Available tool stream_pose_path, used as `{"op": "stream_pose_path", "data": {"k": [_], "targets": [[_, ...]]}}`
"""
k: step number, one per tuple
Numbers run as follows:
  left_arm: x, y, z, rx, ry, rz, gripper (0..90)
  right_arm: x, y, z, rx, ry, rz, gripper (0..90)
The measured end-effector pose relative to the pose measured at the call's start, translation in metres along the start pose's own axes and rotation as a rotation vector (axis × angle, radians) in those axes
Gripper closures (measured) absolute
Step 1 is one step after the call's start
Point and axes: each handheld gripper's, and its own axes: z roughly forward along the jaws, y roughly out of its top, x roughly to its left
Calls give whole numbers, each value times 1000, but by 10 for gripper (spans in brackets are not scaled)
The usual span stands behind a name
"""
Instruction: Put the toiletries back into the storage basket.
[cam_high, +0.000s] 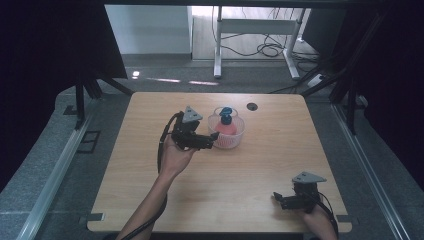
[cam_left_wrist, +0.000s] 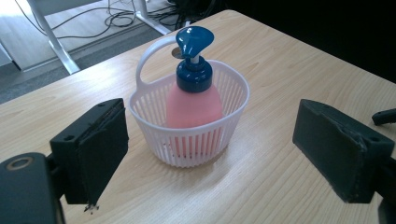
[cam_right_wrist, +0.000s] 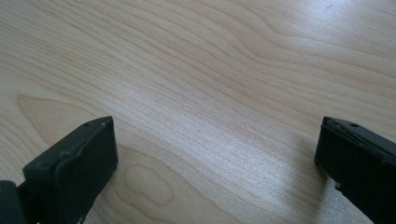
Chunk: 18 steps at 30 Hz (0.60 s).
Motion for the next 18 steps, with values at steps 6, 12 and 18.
{"op": "stream_pose_path", "data": {"k": [6, 12, 18], "targets": [[1, -4, -9, -4, 5, 1, 104, 0, 0, 0, 0, 0, 0, 0], [3, -11, -20, -9, 11, -3, 104, 0, 0, 0, 0, 0, 0, 0], [5, -18, -28, -9, 16, -11, 105, 0, 0, 0, 0, -1, -1, 0]]}}
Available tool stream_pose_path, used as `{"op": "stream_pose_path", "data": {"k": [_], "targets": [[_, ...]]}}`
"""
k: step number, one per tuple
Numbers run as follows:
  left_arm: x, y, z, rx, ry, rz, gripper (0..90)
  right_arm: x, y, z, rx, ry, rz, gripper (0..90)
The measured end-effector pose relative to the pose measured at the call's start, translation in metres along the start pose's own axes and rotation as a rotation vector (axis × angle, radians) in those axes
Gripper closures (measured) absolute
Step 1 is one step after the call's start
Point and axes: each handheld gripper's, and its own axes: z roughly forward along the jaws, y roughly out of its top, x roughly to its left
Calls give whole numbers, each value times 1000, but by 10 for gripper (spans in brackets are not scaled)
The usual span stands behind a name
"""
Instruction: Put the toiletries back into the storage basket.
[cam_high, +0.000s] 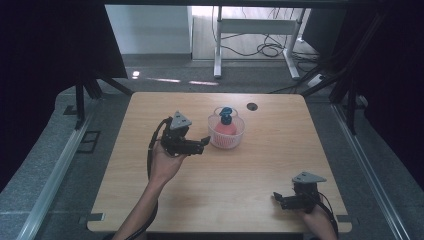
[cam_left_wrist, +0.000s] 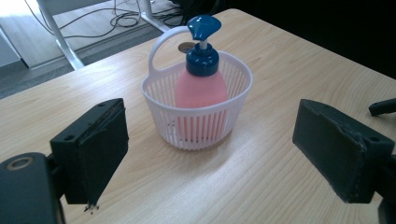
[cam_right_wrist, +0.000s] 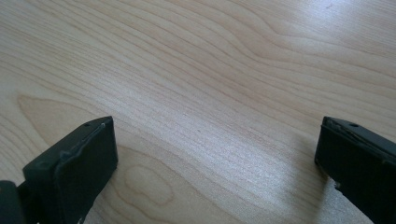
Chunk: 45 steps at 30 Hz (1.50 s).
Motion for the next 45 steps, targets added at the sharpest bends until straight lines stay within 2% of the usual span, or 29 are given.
{"op": "stream_pose_path", "data": {"k": [23, 45], "targets": [[3, -29, -28, -22, -5, -26, 105, 0, 0, 0, 3, 0, 0, 0], [5, -60, -58, -33, 19, -35, 105, 0, 0, 0, -1, -1, 2, 0]]}}
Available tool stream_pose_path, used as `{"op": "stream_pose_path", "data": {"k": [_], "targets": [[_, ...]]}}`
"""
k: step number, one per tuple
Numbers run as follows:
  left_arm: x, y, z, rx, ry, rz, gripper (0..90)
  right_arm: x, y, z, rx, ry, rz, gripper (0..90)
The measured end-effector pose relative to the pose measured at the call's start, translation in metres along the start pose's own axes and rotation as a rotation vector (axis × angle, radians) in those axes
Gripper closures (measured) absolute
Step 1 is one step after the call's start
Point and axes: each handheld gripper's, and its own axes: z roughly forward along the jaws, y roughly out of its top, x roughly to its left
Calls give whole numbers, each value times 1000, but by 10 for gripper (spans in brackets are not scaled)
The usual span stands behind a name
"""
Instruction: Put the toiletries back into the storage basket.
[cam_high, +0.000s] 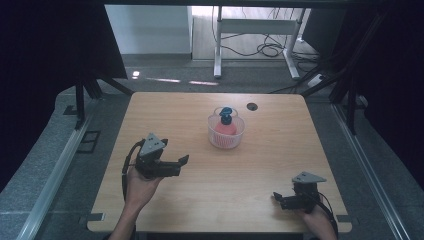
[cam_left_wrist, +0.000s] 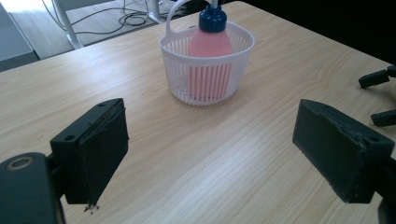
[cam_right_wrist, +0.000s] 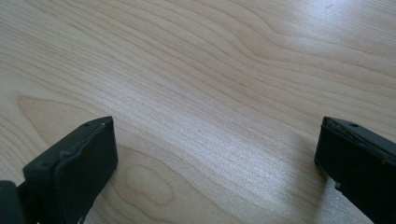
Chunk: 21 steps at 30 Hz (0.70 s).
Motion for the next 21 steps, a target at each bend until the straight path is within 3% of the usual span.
{"op": "stream_pose_path", "data": {"k": [21], "targets": [[7, -34, -31, -11, 32, -52, 105, 0, 0, 0, 1, 0, 2, 0]]}}
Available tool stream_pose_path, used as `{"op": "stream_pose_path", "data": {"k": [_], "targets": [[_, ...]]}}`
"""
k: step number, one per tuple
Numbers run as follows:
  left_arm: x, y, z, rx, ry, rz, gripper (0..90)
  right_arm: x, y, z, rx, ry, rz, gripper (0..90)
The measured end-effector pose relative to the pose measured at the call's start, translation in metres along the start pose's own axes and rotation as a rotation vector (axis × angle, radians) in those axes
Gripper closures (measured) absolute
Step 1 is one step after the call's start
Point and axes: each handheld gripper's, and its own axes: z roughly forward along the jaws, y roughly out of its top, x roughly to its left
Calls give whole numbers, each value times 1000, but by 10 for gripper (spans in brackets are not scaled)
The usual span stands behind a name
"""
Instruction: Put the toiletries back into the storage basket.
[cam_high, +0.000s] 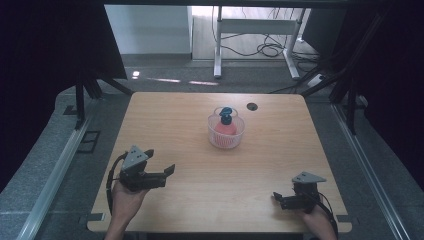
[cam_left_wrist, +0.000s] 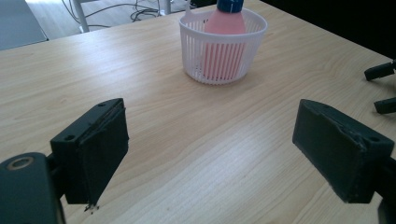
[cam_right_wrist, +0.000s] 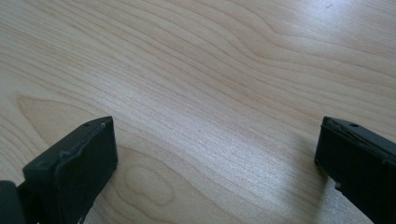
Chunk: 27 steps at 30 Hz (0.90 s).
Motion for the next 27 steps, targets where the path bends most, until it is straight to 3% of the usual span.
{"op": "stream_pose_path", "data": {"k": [14, 27], "targets": [[-2, -18, -12, 3, 21, 12, 105, 0, 0, 0, 0, -1, 2, 0], [-2, -47, -7, 20, 27, -19, 105, 0, 0, 0, 0, -1, 1, 0]]}}
